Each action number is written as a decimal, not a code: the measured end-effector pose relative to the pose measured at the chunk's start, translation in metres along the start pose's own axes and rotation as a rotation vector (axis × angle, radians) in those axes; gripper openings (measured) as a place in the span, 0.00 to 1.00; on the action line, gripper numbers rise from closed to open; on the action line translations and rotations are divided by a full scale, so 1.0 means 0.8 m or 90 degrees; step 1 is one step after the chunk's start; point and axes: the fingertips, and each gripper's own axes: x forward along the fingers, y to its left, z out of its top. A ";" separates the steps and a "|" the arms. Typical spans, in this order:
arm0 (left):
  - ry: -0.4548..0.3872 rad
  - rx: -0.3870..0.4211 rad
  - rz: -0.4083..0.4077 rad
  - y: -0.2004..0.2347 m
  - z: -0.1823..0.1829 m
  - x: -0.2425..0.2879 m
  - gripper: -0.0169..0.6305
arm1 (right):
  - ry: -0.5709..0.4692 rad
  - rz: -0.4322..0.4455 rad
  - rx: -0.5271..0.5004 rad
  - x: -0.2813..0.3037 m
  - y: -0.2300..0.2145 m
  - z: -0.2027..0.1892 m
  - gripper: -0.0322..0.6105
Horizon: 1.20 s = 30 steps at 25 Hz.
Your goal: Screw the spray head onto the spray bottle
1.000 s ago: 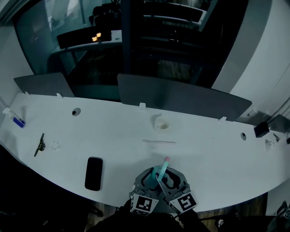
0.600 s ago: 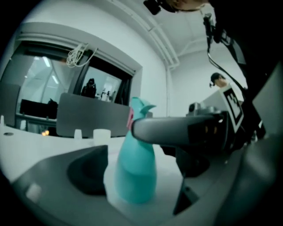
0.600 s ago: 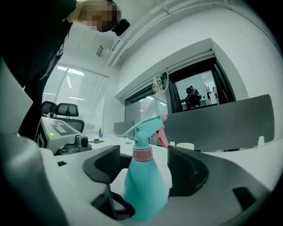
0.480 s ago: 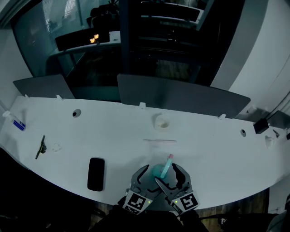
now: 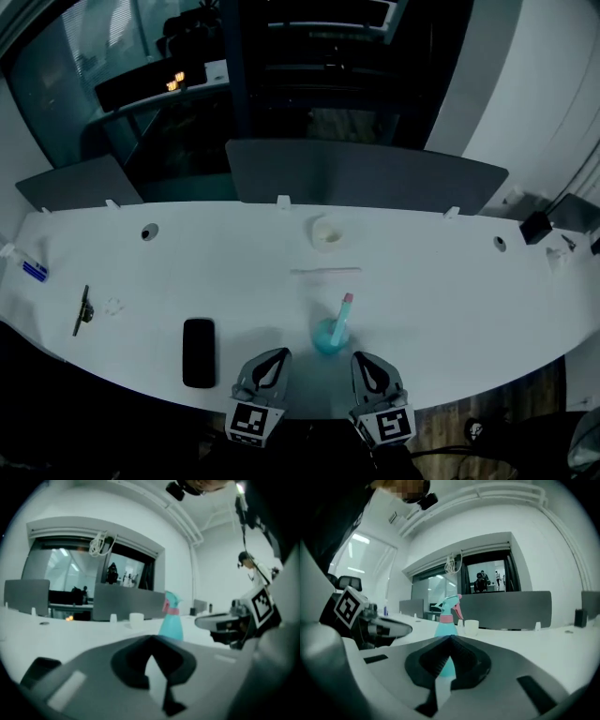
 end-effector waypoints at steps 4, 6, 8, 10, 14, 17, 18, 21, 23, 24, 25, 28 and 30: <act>-0.065 0.042 0.056 0.000 0.048 -0.020 0.03 | 0.010 -0.004 -0.037 -0.018 0.008 0.011 0.05; -0.088 0.114 0.093 -0.009 0.069 -0.033 0.03 | -0.018 -0.032 -0.089 -0.034 0.009 0.029 0.05; -0.119 0.165 0.123 -0.026 0.094 -0.049 0.03 | -0.067 -0.057 -0.126 -0.055 0.013 0.057 0.05; -0.168 0.159 0.162 -0.048 0.115 -0.074 0.03 | -0.105 -0.060 -0.130 -0.085 0.020 0.073 0.05; -0.223 0.135 0.243 -0.096 0.123 -0.122 0.03 | -0.151 -0.069 -0.073 -0.154 0.013 0.079 0.05; -0.195 0.128 0.280 -0.128 0.106 -0.161 0.03 | -0.180 -0.075 -0.077 -0.205 0.015 0.083 0.05; -0.190 0.122 0.286 -0.139 0.103 -0.174 0.03 | -0.191 -0.076 -0.078 -0.221 0.016 0.086 0.05; -0.194 0.111 0.291 -0.167 0.107 -0.203 0.03 | -0.220 -0.096 -0.070 -0.259 0.018 0.096 0.05; -0.197 0.128 0.283 -0.185 0.115 -0.215 0.03 | -0.227 -0.105 -0.061 -0.276 0.023 0.102 0.06; -0.197 0.143 0.276 -0.194 0.119 -0.222 0.03 | -0.231 -0.107 -0.060 -0.284 0.027 0.105 0.05; -0.199 0.158 0.267 -0.203 0.123 -0.228 0.03 | -0.232 -0.107 -0.063 -0.292 0.032 0.108 0.06; -0.213 0.183 0.241 -0.218 0.131 -0.247 0.03 | -0.224 -0.116 -0.071 -0.311 0.050 0.111 0.05; -0.213 0.184 0.232 -0.220 0.126 -0.261 0.03 | -0.221 -0.117 -0.073 -0.321 0.067 0.111 0.05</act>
